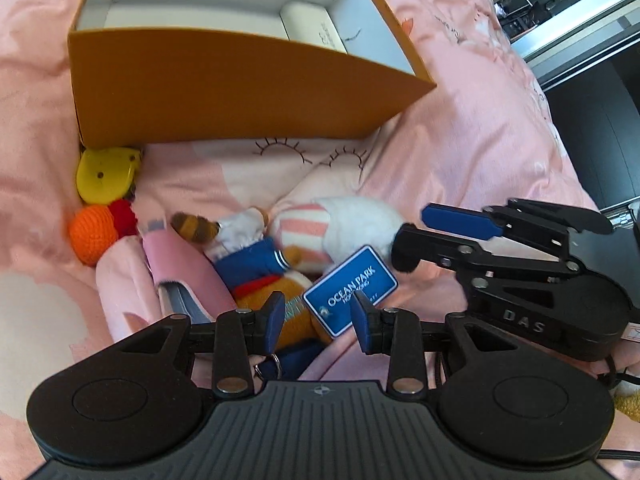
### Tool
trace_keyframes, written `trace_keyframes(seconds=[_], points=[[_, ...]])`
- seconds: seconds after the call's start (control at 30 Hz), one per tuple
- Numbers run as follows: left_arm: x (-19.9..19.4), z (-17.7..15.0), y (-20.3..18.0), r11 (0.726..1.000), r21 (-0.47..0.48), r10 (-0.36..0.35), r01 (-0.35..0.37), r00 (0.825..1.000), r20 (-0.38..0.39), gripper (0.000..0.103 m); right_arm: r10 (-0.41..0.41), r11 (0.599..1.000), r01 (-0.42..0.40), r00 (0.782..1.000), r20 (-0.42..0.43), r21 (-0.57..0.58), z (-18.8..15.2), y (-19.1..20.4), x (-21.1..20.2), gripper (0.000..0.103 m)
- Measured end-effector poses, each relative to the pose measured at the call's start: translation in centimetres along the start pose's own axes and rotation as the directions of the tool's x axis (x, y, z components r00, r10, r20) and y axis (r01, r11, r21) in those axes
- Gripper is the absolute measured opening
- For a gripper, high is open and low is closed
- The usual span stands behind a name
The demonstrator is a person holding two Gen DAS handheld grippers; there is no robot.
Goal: Organize objects
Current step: 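Move both open tools to the plush toys beside the orange box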
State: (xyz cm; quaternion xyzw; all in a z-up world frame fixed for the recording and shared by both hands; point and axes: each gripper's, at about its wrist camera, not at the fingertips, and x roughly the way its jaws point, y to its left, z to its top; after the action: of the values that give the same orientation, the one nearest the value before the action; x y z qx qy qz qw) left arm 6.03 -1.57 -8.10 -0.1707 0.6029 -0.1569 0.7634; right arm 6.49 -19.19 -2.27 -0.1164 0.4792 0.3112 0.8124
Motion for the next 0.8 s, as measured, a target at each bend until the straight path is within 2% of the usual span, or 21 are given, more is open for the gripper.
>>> trace_keyframes(seconds=[0.13, 0.2, 0.3, 0.47, 0.6, 0.63, 0.8], points=[[0.4, -0.4, -0.3, 1.000, 0.012, 0.025, -0.025, 1.000, -0.019, 0.041, -0.019, 0.999, 0.020, 1.000, -0.011, 0.047, -1.2, -1.0, -0.6, 0.033], [0.9, -0.6, -0.4, 0.999, 0.021, 0.040, -0.039, 0.998, -0.043, 0.041, -0.022, 0.997, 0.025, 0.999, -0.048, 0.080, -1.6, -1.5, -0.2, 0.034], [2.1, -1.0, -1.5, 0.991, 0.109, 0.091, -0.080, 0.991, -0.100, 0.044, 0.028, 0.993, -0.012, 0.990, -0.137, 0.121, -2.0, -1.9, 1.4, 0.044], [4.0, -1.4, -3.1, 0.959, 0.242, 0.186, -0.146, 0.971, -0.152, 0.047, 0.073, 0.995, -0.052, 0.966, -0.249, 0.090, -2.7, -1.1, 4.4, 0.045], [4.9, -1.1, -3.5, 0.946, 0.280, 0.220, -0.166, 0.960, -0.176, 0.047, 0.069, 0.996, -0.053, 0.969, -0.236, 0.072, -2.7, -0.8, 5.2, 0.045], [5.0, -1.0, -3.3, 0.949, 0.270, 0.216, -0.164, 0.960, -0.179, 0.047, 0.072, 0.996, -0.057, 0.971, -0.226, 0.074, -2.6, -0.9, 5.2, 0.040], [4.7, -0.4, -2.1, 0.972, 0.199, 0.160, -0.125, 0.972, -0.172, 0.042, 0.070, 0.991, -0.056, 0.990, -0.120, 0.119, -1.7, -2.0, 4.5, 0.036]])
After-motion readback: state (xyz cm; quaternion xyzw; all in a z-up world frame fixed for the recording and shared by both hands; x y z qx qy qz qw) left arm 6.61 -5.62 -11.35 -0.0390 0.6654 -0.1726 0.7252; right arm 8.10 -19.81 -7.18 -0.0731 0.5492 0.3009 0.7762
